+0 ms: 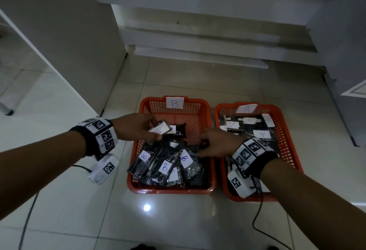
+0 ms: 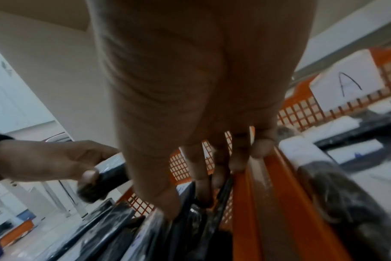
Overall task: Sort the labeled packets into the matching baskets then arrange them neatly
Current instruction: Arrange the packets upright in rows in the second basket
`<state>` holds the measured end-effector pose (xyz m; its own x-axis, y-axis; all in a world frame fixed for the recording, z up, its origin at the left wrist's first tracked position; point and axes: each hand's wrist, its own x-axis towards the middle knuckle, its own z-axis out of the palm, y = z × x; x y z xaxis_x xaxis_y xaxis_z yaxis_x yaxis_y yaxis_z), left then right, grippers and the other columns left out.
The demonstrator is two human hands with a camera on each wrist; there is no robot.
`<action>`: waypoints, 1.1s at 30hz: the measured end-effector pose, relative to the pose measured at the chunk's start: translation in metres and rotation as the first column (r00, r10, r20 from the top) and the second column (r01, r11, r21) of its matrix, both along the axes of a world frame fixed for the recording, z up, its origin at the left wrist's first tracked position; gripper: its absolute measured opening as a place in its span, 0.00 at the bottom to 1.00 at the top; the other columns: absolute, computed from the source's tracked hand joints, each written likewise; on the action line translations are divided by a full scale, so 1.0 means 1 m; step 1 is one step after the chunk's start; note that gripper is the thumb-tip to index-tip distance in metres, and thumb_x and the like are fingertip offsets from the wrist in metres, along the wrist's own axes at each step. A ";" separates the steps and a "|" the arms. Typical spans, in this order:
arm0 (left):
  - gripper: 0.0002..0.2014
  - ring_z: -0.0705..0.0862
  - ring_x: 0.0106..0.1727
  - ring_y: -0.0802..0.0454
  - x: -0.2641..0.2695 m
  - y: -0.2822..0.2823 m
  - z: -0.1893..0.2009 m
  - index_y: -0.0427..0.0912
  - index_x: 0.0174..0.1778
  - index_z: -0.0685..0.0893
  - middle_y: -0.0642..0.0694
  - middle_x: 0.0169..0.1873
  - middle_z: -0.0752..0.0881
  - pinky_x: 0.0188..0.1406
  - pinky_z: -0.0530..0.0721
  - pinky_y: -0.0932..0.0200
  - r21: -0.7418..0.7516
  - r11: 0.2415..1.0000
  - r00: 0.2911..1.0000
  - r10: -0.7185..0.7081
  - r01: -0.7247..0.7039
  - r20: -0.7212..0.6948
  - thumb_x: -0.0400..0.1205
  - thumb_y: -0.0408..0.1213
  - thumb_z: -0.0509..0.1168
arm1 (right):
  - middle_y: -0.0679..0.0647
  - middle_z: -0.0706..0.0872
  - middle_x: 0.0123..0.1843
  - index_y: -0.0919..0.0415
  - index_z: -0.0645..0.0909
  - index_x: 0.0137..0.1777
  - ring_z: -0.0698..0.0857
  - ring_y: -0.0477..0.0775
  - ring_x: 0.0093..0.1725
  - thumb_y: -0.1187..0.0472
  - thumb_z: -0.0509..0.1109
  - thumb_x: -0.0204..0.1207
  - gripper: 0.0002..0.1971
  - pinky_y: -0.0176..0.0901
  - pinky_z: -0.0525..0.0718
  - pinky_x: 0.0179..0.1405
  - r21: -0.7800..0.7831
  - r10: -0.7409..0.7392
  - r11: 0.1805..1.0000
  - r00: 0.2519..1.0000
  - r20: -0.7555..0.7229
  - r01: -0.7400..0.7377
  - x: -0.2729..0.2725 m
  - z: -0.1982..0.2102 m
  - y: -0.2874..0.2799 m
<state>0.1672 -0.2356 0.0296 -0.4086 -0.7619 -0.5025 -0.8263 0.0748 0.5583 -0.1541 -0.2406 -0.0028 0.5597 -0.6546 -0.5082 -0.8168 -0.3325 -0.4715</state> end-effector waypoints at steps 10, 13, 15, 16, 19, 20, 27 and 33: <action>0.16 0.82 0.42 0.72 -0.014 0.047 -0.014 0.67 0.58 0.72 0.70 0.41 0.81 0.37 0.74 0.75 -0.175 0.983 0.998 -0.040 0.046 0.041 0.81 0.65 0.68 | 0.51 0.93 0.47 0.55 0.91 0.48 0.90 0.52 0.49 0.47 0.74 0.83 0.12 0.53 0.89 0.53 0.076 -0.155 0.986 0.980 0.123 0.146 0.010 -0.017 -0.001; 0.13 0.80 0.36 0.69 -0.010 0.050 -0.021 0.67 0.45 0.72 0.65 0.35 0.80 0.34 0.76 0.68 -0.297 0.947 0.991 -0.104 0.124 0.081 0.81 0.70 0.63 | 0.56 0.91 0.49 0.58 0.88 0.50 0.88 0.54 0.46 0.48 0.70 0.86 0.14 0.54 0.88 0.52 0.104 -0.224 0.972 0.960 0.167 0.209 0.007 -0.012 -0.006; 0.16 0.80 0.35 0.67 -0.009 0.048 -0.026 0.64 0.40 0.72 0.63 0.33 0.79 0.34 0.80 0.63 -0.347 0.926 0.988 -0.121 0.149 0.100 0.82 0.71 0.61 | 0.53 0.89 0.46 0.60 0.87 0.51 0.84 0.49 0.43 0.49 0.69 0.87 0.14 0.48 0.84 0.47 0.092 -0.242 0.969 0.954 0.175 0.229 0.004 -0.007 -0.008; 0.17 0.79 0.35 0.65 -0.009 0.048 -0.026 0.64 0.38 0.72 0.62 0.33 0.78 0.34 0.81 0.60 -0.369 0.916 0.986 -0.124 0.157 0.110 0.82 0.71 0.60 | 0.52 0.88 0.46 0.61 0.86 0.51 0.83 0.48 0.43 0.50 0.68 0.88 0.14 0.47 0.82 0.46 0.084 -0.249 0.968 0.953 0.175 0.237 0.003 -0.005 -0.009; 0.16 0.77 0.38 0.64 -0.013 0.046 -0.022 0.66 0.35 0.71 0.65 0.36 0.74 0.39 0.80 0.61 -0.388 0.904 0.983 -0.152 0.180 0.103 0.84 0.68 0.59 | 0.53 0.88 0.46 0.60 0.84 0.48 0.84 0.51 0.44 0.51 0.67 0.88 0.13 0.48 0.82 0.49 0.054 -0.273 0.962 0.941 0.199 0.268 -0.003 0.000 -0.014; 0.14 0.77 0.39 0.64 -0.015 0.045 -0.021 0.66 0.37 0.73 0.66 0.37 0.73 0.39 0.77 0.62 -0.380 0.906 0.982 -0.161 0.186 0.096 0.85 0.66 0.60 | 0.54 0.89 0.47 0.58 0.84 0.48 0.86 0.53 0.46 0.51 0.68 0.88 0.12 0.50 0.84 0.50 0.042 -0.290 0.957 0.932 0.215 0.288 -0.006 0.000 -0.016; 0.14 0.83 0.39 0.76 -0.024 0.044 -0.018 0.61 0.69 0.78 0.64 0.38 0.84 0.34 0.74 0.78 -0.135 0.988 0.997 -0.071 0.070 -0.007 0.87 0.53 0.66 | 0.54 0.91 0.42 0.56 0.81 0.53 0.90 0.51 0.36 0.51 0.67 0.89 0.09 0.44 0.83 0.32 -0.051 -0.448 0.869 0.826 0.343 0.492 -0.014 0.007 -0.023; 0.26 0.84 0.38 0.66 -0.021 0.045 -0.019 0.59 0.79 0.72 0.60 0.37 0.85 0.38 0.82 0.65 -0.099 0.986 0.990 -0.130 0.135 0.054 0.85 0.55 0.66 | 0.53 0.94 0.46 0.56 0.78 0.54 0.92 0.51 0.31 0.54 0.72 0.87 0.08 0.52 0.89 0.38 0.060 -0.554 0.793 0.676 0.486 0.606 -0.009 0.005 -0.031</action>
